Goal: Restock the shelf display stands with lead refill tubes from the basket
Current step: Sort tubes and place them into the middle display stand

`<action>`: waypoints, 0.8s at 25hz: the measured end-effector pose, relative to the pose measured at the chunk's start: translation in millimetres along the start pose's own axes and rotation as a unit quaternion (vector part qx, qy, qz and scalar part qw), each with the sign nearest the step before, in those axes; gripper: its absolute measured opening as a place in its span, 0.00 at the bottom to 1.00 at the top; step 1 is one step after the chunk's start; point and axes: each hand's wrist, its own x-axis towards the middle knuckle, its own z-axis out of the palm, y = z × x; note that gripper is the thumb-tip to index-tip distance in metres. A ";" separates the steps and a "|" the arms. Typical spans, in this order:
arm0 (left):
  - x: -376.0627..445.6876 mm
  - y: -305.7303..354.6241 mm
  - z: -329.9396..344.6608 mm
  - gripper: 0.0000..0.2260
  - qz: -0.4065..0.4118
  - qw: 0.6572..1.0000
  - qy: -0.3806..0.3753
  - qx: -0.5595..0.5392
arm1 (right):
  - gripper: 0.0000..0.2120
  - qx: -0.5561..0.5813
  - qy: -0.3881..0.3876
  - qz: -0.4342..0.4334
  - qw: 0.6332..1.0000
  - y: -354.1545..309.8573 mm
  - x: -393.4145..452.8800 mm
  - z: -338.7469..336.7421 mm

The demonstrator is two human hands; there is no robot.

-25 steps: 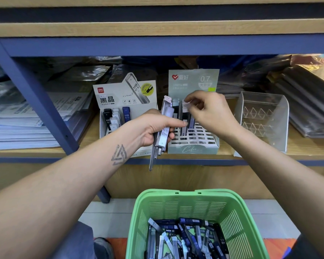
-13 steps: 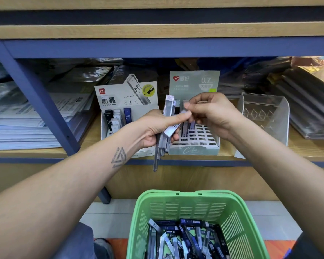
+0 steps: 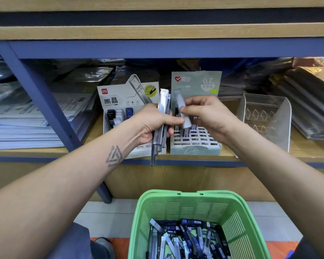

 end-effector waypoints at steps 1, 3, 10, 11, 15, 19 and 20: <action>-1.4 2.5 -5.0 0.08 -0.011 1.000 0.005 0.002 | 0.07 0.000 0.002 -0.009 1.000 -2.9 -0.2 2.3; -6.0 8.3 -21.4 0.07 -0.035 0.999 0.040 -0.002 | 0.09 -0.037 -0.003 -0.030 0.999 -6.6 -0.2 9.8; -33.1 7.0 -92.2 0.06 -0.077 0.988 0.132 -0.022 | 0.06 -0.213 -0.014 -0.062 0.975 10.9 9.2 72.7; -37.0 5.3 -101.2 0.07 -0.083 0.987 0.138 -0.025 | 0.07 -0.231 -0.028 -0.070 0.970 12.8 10.7 84.5; -45.1 1.0 -127.5 0.07 -0.100 0.981 0.164 -0.036 | 0.10 -0.288 -0.025 -0.128 0.949 18.9 20.3 121.7; -49.0 -4.3 -141.2 0.12 -0.147 0.979 0.142 -0.004 | 0.08 -0.308 -0.031 -0.175 0.935 18.0 28.5 145.1; -50.0 -5.7 -143.0 0.12 -0.160 0.977 0.142 0.002 | 0.09 -0.327 -0.031 -0.182 0.927 18.8 29.3 148.4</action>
